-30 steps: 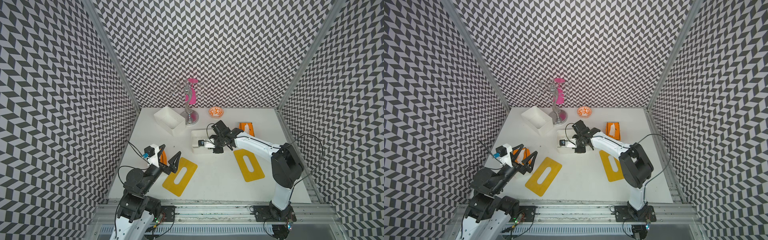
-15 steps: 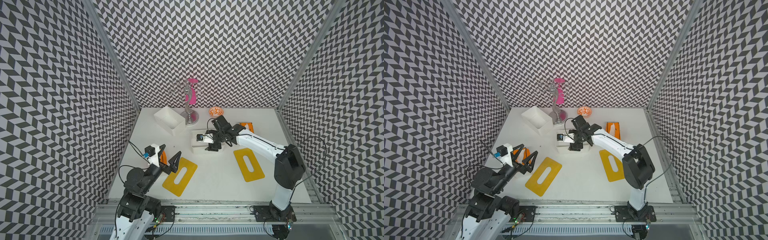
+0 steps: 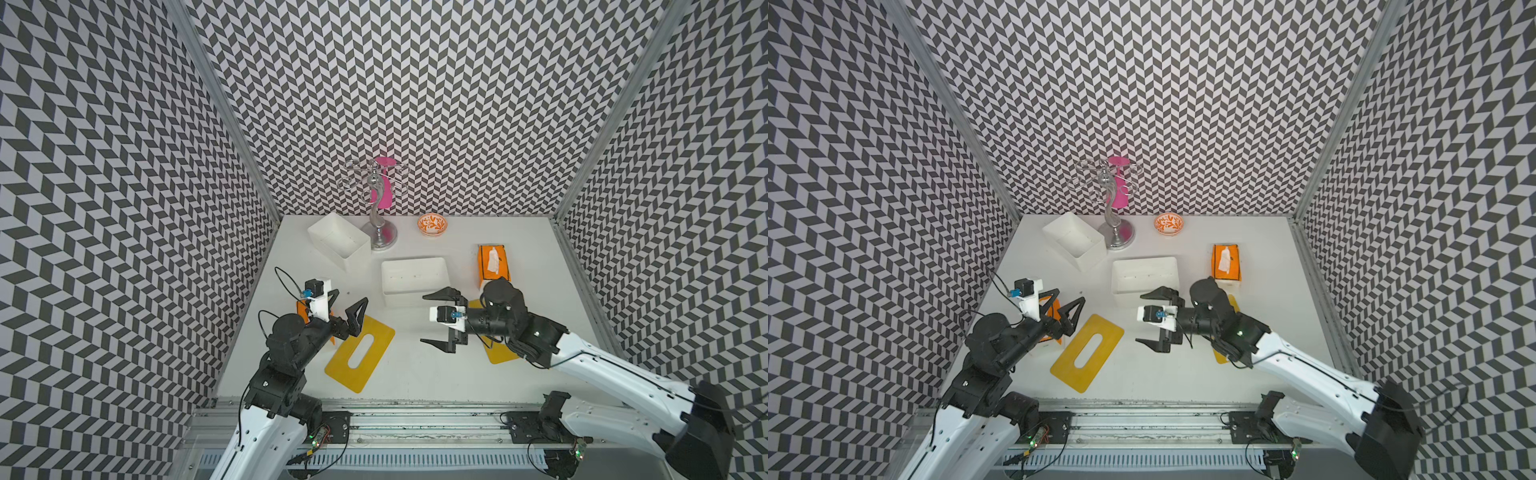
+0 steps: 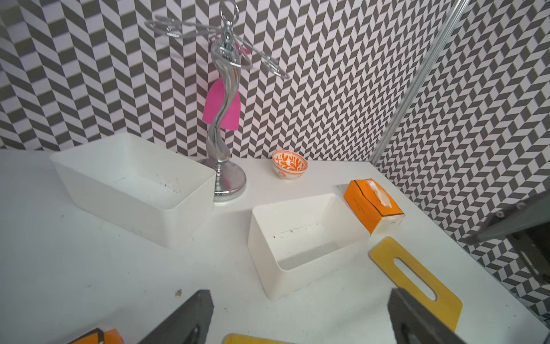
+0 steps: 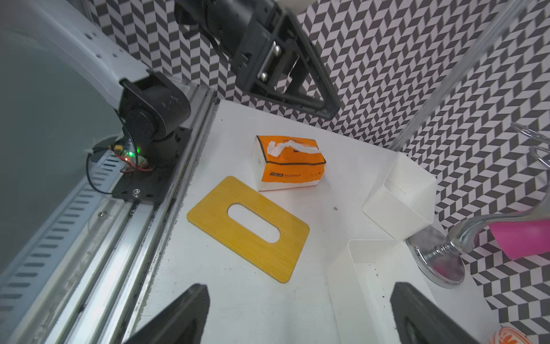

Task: Put the tissue paper into the tissue box
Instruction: Place the tissue box at the center of the board.

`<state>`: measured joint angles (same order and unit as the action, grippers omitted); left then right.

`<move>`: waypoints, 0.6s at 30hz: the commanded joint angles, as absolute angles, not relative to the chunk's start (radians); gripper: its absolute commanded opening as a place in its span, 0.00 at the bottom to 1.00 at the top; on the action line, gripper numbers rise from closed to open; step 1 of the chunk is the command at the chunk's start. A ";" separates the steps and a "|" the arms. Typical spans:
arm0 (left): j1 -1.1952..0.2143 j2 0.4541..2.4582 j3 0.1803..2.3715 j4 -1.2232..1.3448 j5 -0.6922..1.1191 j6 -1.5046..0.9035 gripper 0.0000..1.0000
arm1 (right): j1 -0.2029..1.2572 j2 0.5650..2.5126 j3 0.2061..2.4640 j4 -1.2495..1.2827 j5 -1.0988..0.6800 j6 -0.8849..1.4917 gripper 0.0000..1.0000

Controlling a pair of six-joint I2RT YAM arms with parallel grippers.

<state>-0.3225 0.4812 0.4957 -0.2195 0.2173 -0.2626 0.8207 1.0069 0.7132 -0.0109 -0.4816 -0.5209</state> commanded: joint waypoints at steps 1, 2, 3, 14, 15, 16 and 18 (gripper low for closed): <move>-0.335 0.556 0.544 -0.251 0.214 -0.288 0.95 | 0.818 0.891 0.631 0.234 -0.376 -0.238 1.00; -0.336 0.569 0.549 -0.253 0.212 -0.292 0.95 | 0.818 0.867 0.617 0.226 -0.341 -0.206 0.99; -0.337 0.578 0.550 -0.248 0.210 -0.300 0.94 | 0.818 0.843 0.607 0.208 -0.296 -0.174 1.00; -0.345 0.606 0.560 -0.256 0.158 -0.225 0.95 | 0.736 0.806 0.642 0.009 0.097 0.128 1.00; -0.345 0.598 0.549 -0.248 0.167 -0.230 0.95 | 0.707 0.832 0.660 -0.014 0.071 0.147 1.00; -0.344 0.593 0.543 -0.242 0.178 -0.232 0.95 | 0.680 0.856 0.676 -0.035 0.045 0.163 1.00; -0.348 0.587 0.540 -0.239 0.176 -0.232 0.95 | 0.640 0.895 0.696 -0.058 -0.010 0.188 1.00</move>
<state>-0.3408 0.6033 0.5415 -0.2447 0.1780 -0.2512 0.6796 0.8600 0.6579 -0.0093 0.0189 0.1040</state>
